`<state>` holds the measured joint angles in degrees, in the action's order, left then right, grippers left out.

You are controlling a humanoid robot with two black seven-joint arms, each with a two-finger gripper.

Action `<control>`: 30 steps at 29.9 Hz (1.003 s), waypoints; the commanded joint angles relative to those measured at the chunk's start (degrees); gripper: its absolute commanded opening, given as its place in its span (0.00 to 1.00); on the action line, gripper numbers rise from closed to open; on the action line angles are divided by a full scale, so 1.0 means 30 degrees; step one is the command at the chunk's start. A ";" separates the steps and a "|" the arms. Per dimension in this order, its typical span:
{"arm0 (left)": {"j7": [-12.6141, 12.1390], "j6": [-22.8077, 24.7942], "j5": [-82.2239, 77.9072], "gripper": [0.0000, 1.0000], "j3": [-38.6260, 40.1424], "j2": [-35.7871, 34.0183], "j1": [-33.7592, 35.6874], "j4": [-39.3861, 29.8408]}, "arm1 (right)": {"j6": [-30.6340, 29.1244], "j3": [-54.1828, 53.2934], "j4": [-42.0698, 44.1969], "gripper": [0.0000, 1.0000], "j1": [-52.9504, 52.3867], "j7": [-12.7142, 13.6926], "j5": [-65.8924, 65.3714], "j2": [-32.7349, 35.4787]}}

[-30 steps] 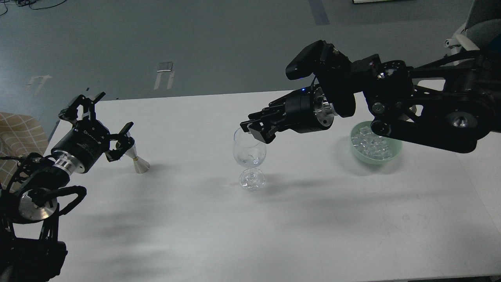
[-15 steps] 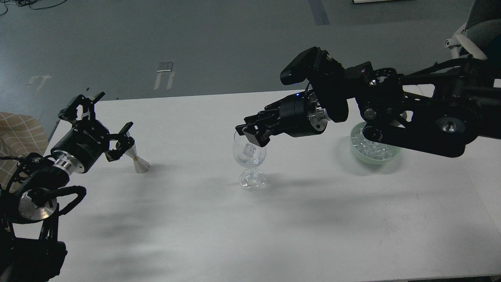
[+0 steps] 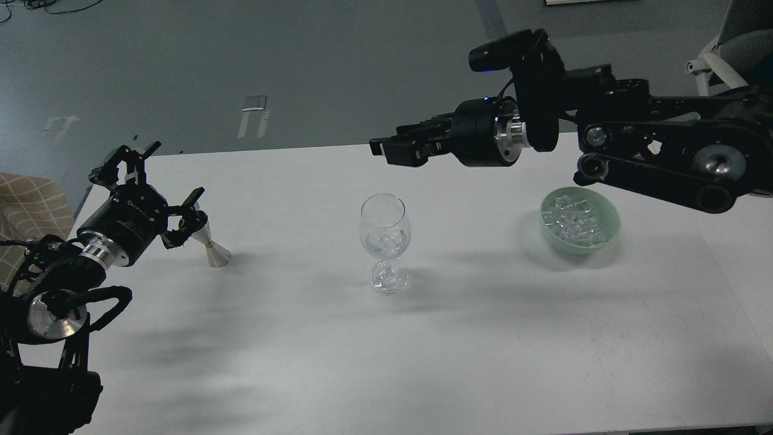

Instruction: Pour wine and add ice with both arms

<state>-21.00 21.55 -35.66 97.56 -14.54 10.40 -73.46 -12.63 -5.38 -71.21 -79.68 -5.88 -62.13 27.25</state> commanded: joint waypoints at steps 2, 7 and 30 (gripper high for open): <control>0.0085 0.0113 0.0023 0.96 -0.0001 -0.0338 0.0692 0.0287 | 0.0342 -0.3212 0.2639 0.99 0.1683 -0.0177 0.4592 0.0378; 0.0172 0.0258 0.0052 0.96 -0.0001 -0.1276 0.1452 0.0988 | 0.0925 -0.7923 0.4426 0.99 0.5339 -0.0266 0.5914 -0.0351; 0.1373 0.2151 -0.0006 0.96 -0.2079 -0.1570 0.7635 0.6030 | -0.0185 -1.5843 1.0053 0.99 0.9070 -0.1467 1.2888 -0.5773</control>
<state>-17.72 28.01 -35.68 94.18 -19.16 31.26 -55.45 -13.10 -51.97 -42.78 -52.27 -10.10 -23.51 11.13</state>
